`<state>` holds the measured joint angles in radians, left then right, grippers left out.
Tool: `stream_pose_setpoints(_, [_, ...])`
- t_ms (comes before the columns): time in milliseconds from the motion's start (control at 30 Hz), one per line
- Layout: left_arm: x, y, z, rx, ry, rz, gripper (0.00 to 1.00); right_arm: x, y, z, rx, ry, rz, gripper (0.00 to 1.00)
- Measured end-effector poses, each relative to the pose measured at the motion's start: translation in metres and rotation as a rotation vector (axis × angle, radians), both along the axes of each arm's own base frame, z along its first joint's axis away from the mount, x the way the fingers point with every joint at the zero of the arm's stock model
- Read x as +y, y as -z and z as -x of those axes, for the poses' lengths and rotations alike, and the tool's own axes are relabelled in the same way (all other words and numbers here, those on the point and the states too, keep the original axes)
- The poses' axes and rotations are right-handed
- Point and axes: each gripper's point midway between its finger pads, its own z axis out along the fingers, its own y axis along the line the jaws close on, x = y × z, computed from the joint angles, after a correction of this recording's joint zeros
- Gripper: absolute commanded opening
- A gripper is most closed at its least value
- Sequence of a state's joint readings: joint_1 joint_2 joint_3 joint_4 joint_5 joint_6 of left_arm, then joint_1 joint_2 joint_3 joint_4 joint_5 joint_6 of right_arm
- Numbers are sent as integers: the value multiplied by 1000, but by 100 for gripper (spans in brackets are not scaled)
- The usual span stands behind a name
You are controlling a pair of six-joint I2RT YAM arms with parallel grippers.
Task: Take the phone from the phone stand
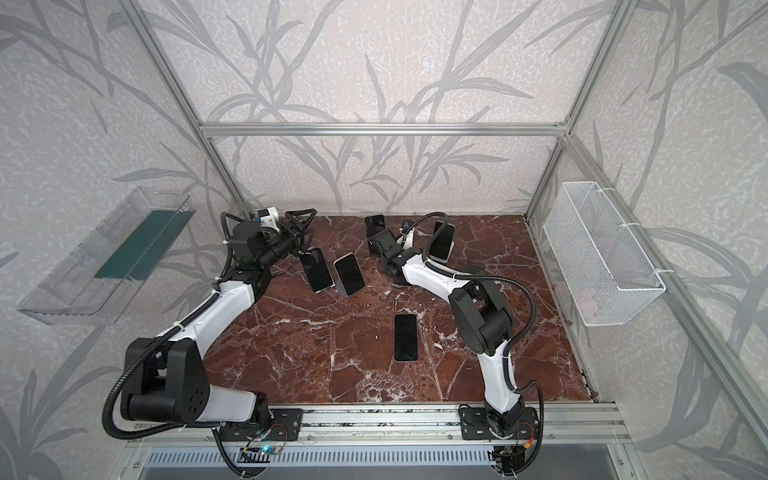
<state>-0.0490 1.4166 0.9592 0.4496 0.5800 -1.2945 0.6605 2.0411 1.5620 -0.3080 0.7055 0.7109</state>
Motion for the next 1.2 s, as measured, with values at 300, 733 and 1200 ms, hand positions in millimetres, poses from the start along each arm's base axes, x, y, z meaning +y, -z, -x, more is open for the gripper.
stream_pose_setpoints(300, [1,-2,0,-2,1,11,81,3,5,-1,3,-17,-19,75])
stream_pose_setpoints(733, [-1,2,-1,8,15,18,78,3,6,-10,-33,-40,-43,67])
stream_pose_setpoints(1200, [-2,4,-2,11,18,18,78,9,2,0,7,-157,-60,65])
